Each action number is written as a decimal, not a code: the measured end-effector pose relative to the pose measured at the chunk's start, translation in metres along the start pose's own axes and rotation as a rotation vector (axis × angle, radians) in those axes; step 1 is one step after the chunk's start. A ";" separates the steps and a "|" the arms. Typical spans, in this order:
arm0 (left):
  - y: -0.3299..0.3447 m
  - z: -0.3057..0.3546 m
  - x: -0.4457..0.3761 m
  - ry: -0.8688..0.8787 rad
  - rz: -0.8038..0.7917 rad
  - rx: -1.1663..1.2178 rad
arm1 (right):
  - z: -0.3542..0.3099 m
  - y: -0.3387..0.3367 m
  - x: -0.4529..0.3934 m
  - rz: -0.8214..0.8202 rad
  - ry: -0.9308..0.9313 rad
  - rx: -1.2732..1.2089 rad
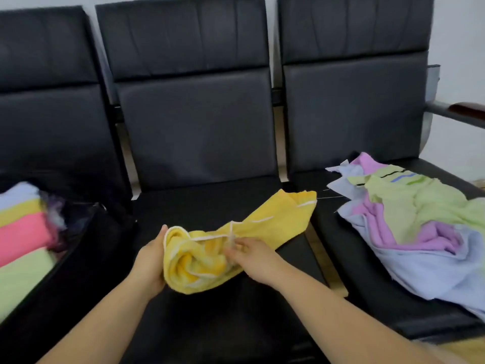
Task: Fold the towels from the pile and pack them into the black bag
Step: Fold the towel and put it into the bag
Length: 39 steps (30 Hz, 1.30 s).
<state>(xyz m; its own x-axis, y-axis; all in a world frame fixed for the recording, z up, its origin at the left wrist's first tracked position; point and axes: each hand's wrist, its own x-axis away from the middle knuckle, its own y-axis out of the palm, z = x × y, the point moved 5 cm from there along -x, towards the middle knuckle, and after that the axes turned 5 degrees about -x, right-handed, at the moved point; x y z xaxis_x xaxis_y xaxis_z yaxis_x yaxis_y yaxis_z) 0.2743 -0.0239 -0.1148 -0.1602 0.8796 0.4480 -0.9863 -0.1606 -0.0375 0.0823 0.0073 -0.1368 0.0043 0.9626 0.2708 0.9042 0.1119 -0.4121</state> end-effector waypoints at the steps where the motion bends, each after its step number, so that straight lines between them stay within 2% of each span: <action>1: -0.017 -0.009 -0.001 -0.015 -0.004 -0.020 | 0.001 0.005 -0.002 0.042 -0.017 0.105; 5: -0.053 -0.036 -0.001 -0.033 -0.079 -0.146 | 0.005 0.017 -0.009 0.126 -0.029 0.460; 7: -0.055 -0.034 -0.001 0.035 -0.228 -0.325 | 0.008 0.020 -0.012 0.122 -0.034 0.623; 10: -0.057 -0.032 0.006 0.087 -0.481 -0.654 | 0.012 0.031 -0.007 -0.025 -0.044 0.608; 12: -0.065 -0.033 0.008 0.091 -0.524 -0.780 | 0.008 0.039 0.003 -0.118 -0.047 0.520; 15: -0.077 -0.028 0.004 0.192 -0.415 -0.741 | 0.003 0.052 0.021 -0.231 -0.037 0.470; 18: -0.072 -0.020 0.004 0.436 -0.345 -0.658 | 0.002 0.063 0.034 -0.315 -0.044 0.525; 20: -0.059 -0.028 0.009 0.579 -0.421 -0.770 | -0.002 0.065 0.038 -0.279 -0.066 0.543; 23: -0.043 -0.058 0.013 0.596 -0.516 -1.095 | -0.005 0.060 0.040 -0.114 -0.127 0.620; 26: -0.033 -0.070 0.018 0.632 -0.451 -1.368 | 0.005 0.054 0.040 -0.025 -0.091 0.801; 29: -0.028 -0.069 0.027 0.622 -0.329 -1.438 | 0.012 0.047 0.041 0.004 -0.089 0.945; 32: -0.025 -0.072 0.036 0.637 -0.183 -1.539 | 0.012 0.046 0.044 -0.063 -0.095 0.838; 35: -0.020 -0.071 0.043 0.754 -0.054 -1.581 | 0.008 0.041 0.049 -0.080 -0.103 0.795; 37: -0.017 -0.072 0.046 0.856 -0.063 -1.518 | 0.008 0.038 0.051 -0.052 -0.094 0.816; 39: -0.013 -0.077 0.047 0.922 -0.173 -1.426 | 0.009 0.032 0.052 0.025 -0.075 0.839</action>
<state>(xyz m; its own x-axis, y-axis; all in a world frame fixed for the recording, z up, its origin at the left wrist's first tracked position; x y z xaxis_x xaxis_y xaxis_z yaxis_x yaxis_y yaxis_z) 0.2761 0.0544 -0.1619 0.4822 0.8728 -0.0750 -0.1620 0.0047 -0.9868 0.1074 0.0629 -0.1434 -0.0345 0.9778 0.2066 0.2873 0.2077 -0.9351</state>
